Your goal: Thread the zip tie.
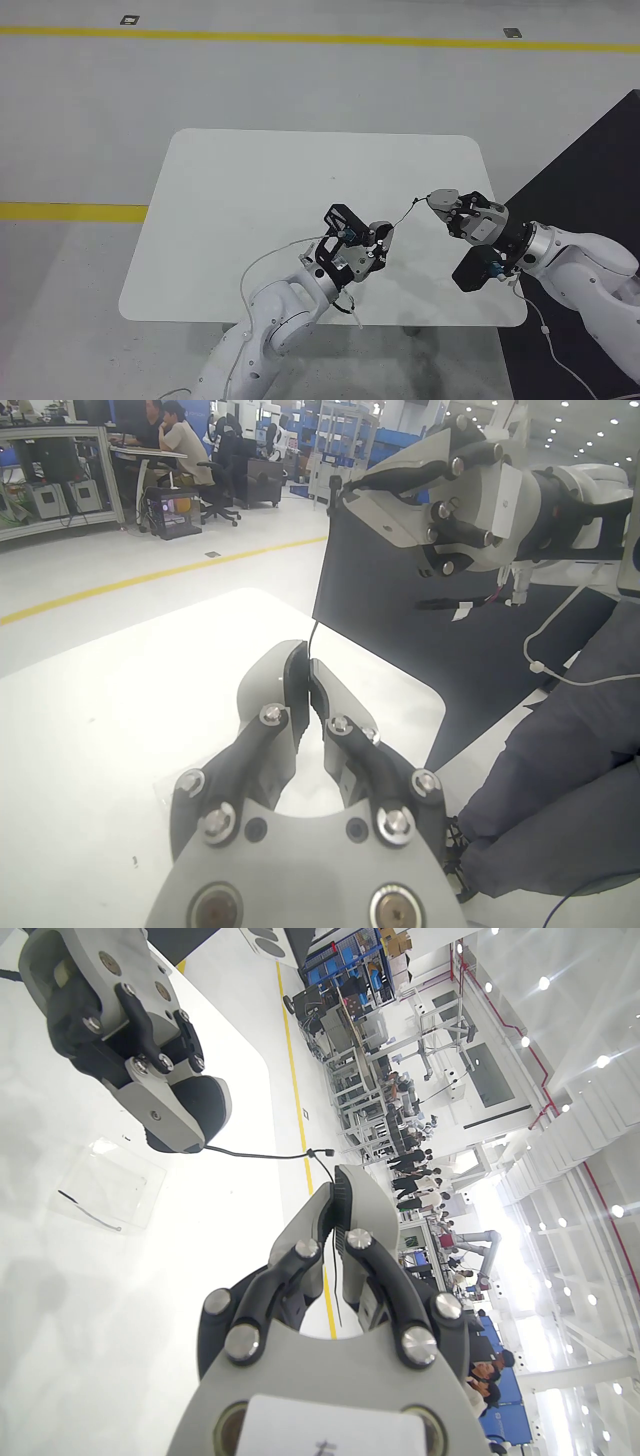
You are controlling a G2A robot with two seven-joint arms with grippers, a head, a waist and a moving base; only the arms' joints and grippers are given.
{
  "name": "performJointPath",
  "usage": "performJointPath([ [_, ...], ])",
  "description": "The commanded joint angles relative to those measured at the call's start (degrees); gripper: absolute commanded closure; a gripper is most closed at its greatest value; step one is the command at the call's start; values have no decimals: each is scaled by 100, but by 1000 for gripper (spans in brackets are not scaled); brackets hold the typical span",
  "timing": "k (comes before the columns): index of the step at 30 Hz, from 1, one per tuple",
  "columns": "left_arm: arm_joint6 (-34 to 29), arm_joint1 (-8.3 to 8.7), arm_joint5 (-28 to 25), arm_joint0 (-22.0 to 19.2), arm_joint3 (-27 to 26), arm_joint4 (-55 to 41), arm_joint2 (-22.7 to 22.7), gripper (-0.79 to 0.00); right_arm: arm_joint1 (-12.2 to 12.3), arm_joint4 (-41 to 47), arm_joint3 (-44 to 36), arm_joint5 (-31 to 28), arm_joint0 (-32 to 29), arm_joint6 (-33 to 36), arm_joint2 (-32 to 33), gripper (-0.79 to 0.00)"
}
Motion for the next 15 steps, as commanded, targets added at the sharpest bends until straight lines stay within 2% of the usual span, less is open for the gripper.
performJointPath([
  [1,13,5,1,9,11,1,-7,0,0,0,0,0,0,0,0,0],
  [15,102,14,53,-25,-51,-85,-33,-6,0,0,0,0,0,0,0,0],
])
